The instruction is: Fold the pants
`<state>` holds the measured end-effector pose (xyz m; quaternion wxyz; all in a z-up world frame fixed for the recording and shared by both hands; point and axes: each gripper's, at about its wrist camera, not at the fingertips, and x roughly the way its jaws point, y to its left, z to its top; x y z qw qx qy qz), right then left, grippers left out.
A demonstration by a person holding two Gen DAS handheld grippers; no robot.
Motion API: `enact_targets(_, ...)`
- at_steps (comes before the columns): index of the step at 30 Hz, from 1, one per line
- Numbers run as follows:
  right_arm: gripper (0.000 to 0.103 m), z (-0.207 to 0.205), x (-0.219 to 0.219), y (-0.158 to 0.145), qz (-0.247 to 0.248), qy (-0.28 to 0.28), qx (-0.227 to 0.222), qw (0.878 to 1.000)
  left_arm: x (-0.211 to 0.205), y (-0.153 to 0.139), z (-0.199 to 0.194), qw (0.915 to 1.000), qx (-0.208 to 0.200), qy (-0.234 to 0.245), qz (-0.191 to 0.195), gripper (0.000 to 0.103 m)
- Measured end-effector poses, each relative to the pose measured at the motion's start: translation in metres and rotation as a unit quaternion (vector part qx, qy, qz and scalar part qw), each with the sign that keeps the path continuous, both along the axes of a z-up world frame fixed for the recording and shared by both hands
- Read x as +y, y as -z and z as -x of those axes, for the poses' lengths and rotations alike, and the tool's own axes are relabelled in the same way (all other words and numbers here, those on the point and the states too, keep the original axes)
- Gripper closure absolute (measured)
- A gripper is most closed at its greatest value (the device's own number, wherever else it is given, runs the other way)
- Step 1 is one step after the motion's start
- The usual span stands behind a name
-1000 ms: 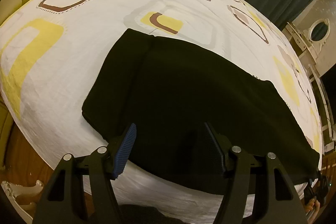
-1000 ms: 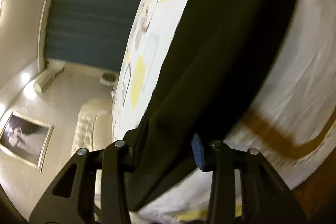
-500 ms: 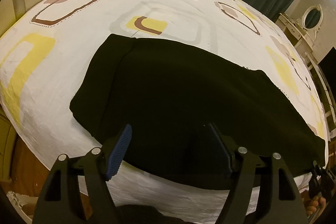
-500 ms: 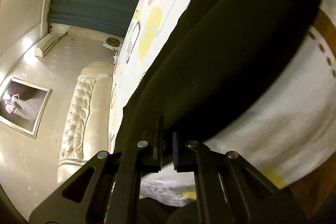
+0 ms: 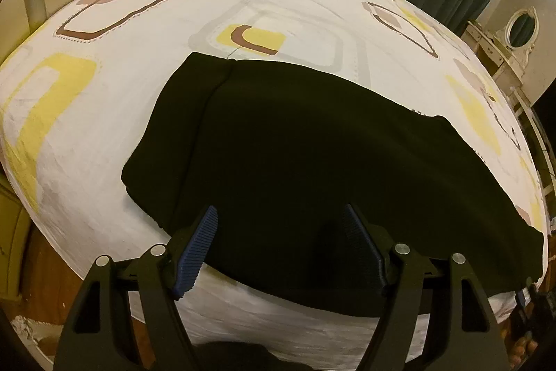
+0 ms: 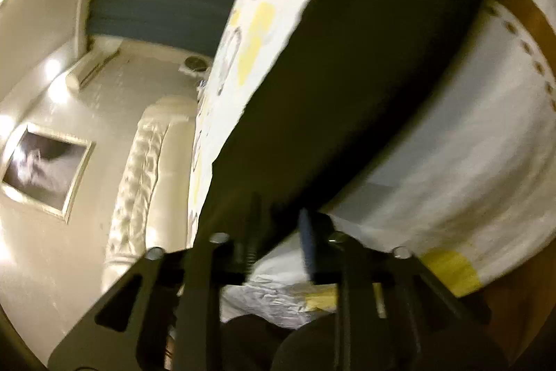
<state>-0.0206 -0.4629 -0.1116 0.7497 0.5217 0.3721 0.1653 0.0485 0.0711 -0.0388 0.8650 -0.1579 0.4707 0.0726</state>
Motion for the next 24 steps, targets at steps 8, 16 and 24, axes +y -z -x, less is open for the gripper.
enact_targets(8,0.068,-0.021,0.056,0.000,0.002,-0.088,0.011,0.996,-0.003,0.002,0.001,0.9999,0.001,0.009,-0.010,0.028)
enact_targets(16,0.097,-0.022,0.074,0.007,0.033,-0.129,0.035,0.991,-0.004,0.003,0.001,0.9998,0.001,0.011,-0.015,0.028)
enact_targets(24,0.060,-0.014,0.025,-0.054,0.072,-0.176,-0.042,0.981,-0.007,0.001,0.001,0.9997,-0.003,0.019,-0.013,0.028)
